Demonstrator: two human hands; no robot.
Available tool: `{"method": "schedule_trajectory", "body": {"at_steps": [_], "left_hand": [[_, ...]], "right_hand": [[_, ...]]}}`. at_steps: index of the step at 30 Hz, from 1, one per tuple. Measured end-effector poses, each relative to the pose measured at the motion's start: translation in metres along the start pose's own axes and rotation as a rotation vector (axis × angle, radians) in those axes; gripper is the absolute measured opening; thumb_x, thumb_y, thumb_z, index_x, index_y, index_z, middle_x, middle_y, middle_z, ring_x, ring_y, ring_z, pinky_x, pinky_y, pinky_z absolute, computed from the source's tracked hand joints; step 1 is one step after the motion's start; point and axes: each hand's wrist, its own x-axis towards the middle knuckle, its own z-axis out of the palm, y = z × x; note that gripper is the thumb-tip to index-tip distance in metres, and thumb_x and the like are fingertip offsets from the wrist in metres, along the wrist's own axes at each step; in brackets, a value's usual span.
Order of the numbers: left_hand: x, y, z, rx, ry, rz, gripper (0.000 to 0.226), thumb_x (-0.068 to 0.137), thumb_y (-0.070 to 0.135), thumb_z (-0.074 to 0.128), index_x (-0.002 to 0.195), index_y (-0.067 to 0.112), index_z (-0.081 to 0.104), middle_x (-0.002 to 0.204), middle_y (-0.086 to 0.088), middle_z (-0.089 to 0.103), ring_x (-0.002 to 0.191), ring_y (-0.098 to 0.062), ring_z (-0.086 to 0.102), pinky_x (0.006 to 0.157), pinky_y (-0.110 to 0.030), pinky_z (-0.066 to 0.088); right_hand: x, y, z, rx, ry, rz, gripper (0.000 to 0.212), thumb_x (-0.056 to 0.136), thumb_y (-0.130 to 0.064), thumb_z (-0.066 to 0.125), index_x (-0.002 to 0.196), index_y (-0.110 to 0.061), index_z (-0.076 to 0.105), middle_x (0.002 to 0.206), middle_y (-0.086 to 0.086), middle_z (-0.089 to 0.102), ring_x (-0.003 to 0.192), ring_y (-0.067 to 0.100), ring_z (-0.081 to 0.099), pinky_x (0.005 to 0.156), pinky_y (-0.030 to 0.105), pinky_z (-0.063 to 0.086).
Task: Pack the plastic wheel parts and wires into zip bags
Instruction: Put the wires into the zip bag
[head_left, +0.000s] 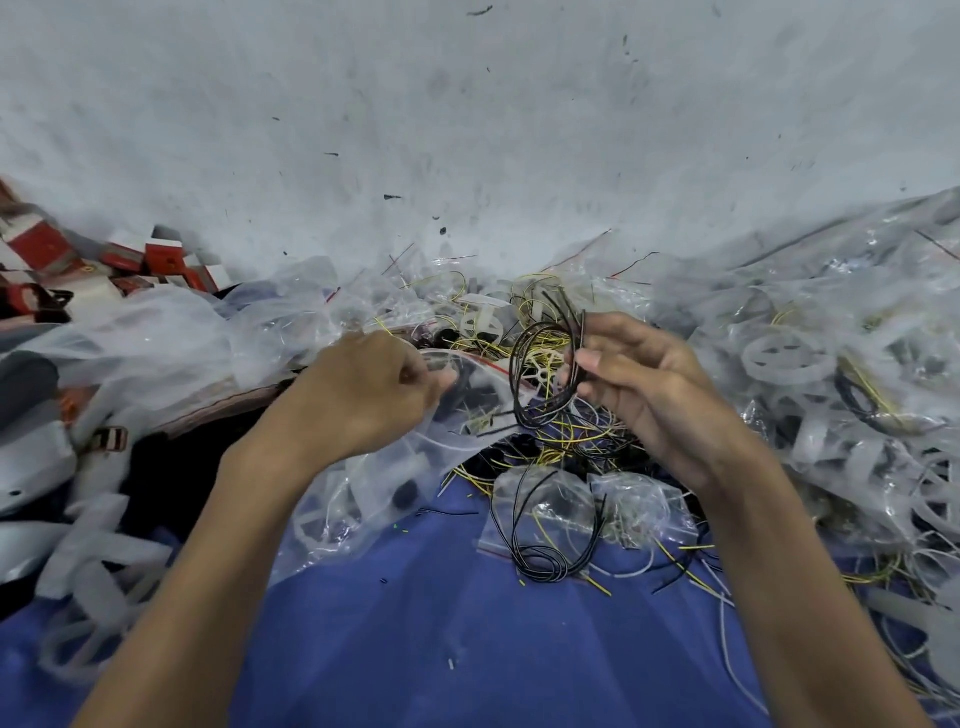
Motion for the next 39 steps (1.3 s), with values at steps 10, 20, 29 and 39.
{"method": "schedule_trajectory", "body": {"at_steps": [10,20,29,39], "left_hand": [[-0.004,0.006,-0.002,-0.089,0.006,0.096,0.036,0.085,0.008,0.059,0.114,0.027,0.068,0.062,0.031,0.063,0.062,0.023,0.05,0.059,0.005,0.032],[-0.007,0.005,-0.004,0.106,-0.16,0.103,0.083,0.077,0.024,0.071,0.147,0.025,0.027,0.145,0.009,0.039,0.132,-0.011,0.034,0.099,-0.018,0.025],[-0.011,0.011,-0.016,-0.014,-0.098,0.242,0.056,0.076,0.014,0.061,0.129,0.03,0.051,0.115,0.02,0.051,0.108,-0.001,0.046,0.087,-0.013,0.029],[-0.009,-0.005,-0.034,-0.102,0.024,0.198,0.033,0.083,0.011,0.054,0.074,0.037,0.074,0.114,0.02,0.063,0.113,-0.002,0.052,0.101,-0.016,0.031]], "right_hand": [[0.002,0.001,0.003,-0.107,0.078,-0.068,0.028,0.071,0.0,0.065,0.095,-0.016,0.063,0.088,0.002,0.049,0.067,0.007,0.063,0.066,0.021,0.056],[0.004,0.01,0.03,-0.612,0.031,-0.388,0.034,0.079,0.006,0.066,0.088,-0.026,0.07,0.095,-0.001,0.067,0.081,0.007,0.068,0.075,0.019,0.054],[0.009,0.048,0.056,-0.98,0.077,-0.8,0.018,0.07,0.01,0.07,0.083,-0.002,0.074,0.083,0.006,0.072,0.074,0.011,0.065,0.072,0.016,0.051],[0.01,0.018,0.034,-1.186,-0.416,-0.216,0.044,0.095,-0.052,0.032,0.083,-0.025,0.065,0.066,-0.025,0.053,0.061,-0.005,0.052,0.059,0.008,0.038]]}}
